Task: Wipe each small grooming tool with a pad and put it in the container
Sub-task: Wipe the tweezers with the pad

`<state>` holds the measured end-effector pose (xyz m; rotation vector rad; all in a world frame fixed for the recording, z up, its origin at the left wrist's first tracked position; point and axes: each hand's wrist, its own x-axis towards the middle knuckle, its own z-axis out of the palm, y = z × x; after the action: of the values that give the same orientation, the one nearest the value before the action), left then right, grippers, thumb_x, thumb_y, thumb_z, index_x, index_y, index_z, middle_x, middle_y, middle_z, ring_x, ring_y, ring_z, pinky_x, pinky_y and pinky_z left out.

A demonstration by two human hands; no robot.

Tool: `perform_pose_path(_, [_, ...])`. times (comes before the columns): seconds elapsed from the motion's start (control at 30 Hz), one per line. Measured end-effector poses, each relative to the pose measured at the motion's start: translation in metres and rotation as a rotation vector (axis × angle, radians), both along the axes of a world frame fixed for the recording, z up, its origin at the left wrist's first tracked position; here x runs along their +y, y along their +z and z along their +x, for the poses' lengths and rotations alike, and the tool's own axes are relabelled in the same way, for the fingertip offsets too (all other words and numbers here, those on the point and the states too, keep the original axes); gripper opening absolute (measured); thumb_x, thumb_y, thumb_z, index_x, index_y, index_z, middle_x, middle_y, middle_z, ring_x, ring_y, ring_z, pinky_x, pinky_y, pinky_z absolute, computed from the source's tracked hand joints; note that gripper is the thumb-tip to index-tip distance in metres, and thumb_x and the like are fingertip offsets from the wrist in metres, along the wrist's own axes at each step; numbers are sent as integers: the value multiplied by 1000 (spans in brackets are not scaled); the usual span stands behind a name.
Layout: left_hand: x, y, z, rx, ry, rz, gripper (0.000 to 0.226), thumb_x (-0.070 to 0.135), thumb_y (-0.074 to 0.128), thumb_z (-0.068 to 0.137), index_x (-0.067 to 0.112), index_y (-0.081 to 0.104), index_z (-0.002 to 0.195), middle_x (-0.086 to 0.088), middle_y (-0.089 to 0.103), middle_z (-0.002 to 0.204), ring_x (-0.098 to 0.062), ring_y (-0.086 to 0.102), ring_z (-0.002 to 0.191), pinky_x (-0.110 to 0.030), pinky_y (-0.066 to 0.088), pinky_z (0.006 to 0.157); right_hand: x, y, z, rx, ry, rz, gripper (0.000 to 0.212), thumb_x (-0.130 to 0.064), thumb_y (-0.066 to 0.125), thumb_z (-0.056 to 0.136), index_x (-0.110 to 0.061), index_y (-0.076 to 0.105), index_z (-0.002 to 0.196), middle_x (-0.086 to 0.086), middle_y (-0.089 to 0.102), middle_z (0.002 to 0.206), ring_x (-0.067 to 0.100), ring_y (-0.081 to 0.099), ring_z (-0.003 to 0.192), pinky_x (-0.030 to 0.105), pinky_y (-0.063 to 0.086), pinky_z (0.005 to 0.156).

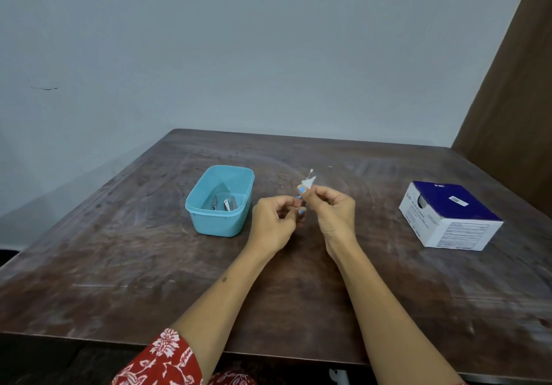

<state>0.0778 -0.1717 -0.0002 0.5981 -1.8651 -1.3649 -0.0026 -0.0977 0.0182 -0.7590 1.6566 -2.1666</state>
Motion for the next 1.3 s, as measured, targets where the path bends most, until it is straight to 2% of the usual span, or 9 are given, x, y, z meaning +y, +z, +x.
perform_pose_path(0.1, [-3, 1, 1, 7, 6, 13, 20, -2, 62, 84, 7, 70, 100, -3, 71, 81, -14, 70, 74, -29, 59, 71, 0, -2, 1, 15, 46, 52, 11, -14, 76, 76, -4, 73, 78, 8, 71, 71, 13, 65, 65, 23, 53, 61])
perform_pose_path(0.27, [1, -1, -2, -22, -38, 71, 10, 0, 64, 84, 4, 69, 92, -5, 69, 74, -12, 69, 67, -30, 59, 70, 0, 2, -1, 9, -80, -76, 8, -9, 74, 78, -2, 71, 79, -9, 66, 53, -1, 56, 45, 11, 45, 48])
perform_pose_path(0.37, [-1, -2, -1, 1, -9, 63, 15, -4, 60, 85, 2, 70, 95, -5, 70, 76, -14, 68, 68, -29, 59, 70, 0, -2, 0, 9, 7, 61, 9, -13, 76, 76, -5, 73, 79, 2, 70, 63, 9, 64, 60, 19, 51, 57])
perform_pose_path(0.43, [-3, -2, 0, 0, 3, 46, 20, -5, 57, 85, 6, 71, 96, -5, 71, 79, -14, 69, 71, -29, 59, 70, 0, -4, 2, 4, 67, 114, 8, -12, 76, 75, -5, 74, 78, 8, 69, 65, 14, 64, 61, 24, 53, 57])
perform_pose_path(0.63, [-1, -4, -2, -6, -49, 79, 12, 0, 63, 84, 9, 69, 89, -3, 70, 72, -10, 69, 65, -27, 59, 68, -1, 1, -2, -13, -90, -45, 8, -11, 77, 75, -6, 73, 80, -2, 68, 62, 2, 61, 56, 14, 48, 55])
perform_pose_path(0.8, [-4, -2, 0, 9, -24, 50, 21, -2, 61, 85, 17, 71, 87, -5, 71, 76, -16, 69, 71, -32, 59, 72, 0, -2, 2, 14, 71, 88, 11, -13, 76, 76, -3, 73, 77, 7, 68, 62, 11, 62, 57, 18, 50, 55])
perform_pose_path(1.0, [0, -2, -2, -54, -74, 71, 12, 3, 65, 84, 14, 69, 87, -3, 70, 75, -12, 70, 69, -29, 59, 71, 0, 6, -4, -37, -128, -100, 7, -14, 79, 73, -13, 73, 73, -9, 67, 58, -2, 58, 56, 12, 47, 55])
perform_pose_path(1.17, [-1, 0, 1, 5, -39, 59, 19, -3, 60, 86, 10, 71, 94, -3, 70, 75, -12, 68, 70, -29, 59, 71, 1, 0, 2, -14, 68, 63, 5, -12, 78, 73, -11, 73, 71, 2, 69, 61, 8, 63, 56, 17, 50, 53])
perform_pose_path(1.3, [-1, 1, 2, -7, -68, 94, 15, -2, 60, 86, 4, 69, 97, -6, 69, 76, -12, 68, 69, -29, 59, 70, 0, 3, -1, -10, -27, 12, 11, -12, 80, 72, -5, 73, 74, -2, 68, 59, 6, 61, 55, 16, 49, 53])
